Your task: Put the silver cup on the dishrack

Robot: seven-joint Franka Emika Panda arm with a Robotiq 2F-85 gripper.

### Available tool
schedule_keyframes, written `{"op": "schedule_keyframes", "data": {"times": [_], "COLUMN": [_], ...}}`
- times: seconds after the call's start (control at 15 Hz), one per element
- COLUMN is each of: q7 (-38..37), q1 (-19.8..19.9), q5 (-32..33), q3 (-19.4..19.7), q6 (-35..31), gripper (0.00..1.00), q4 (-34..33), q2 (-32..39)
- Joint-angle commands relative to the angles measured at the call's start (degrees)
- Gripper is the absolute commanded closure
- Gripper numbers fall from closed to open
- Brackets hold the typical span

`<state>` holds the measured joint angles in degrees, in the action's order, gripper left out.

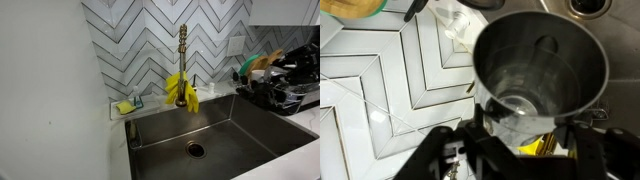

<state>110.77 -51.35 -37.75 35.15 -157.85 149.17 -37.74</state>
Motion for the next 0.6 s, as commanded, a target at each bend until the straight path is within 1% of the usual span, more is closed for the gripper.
{"op": "schedule_keyframes", "data": {"times": [0.0, 0.33, 0.53], "q7": [4.4, 10.2, 15.1], "q1": [-0.7, 0.3, 2.6], "q5": [-4.5, -11.6, -16.6], "q3": [3.0, 5.9, 6.6], "q6": [3.6, 8.6, 10.8], "gripper": [0.60, 0.60, 0.60], "q4": [0.0, 0.0, 0.0], "q2": [-3.3, -4.4, -3.2]}}
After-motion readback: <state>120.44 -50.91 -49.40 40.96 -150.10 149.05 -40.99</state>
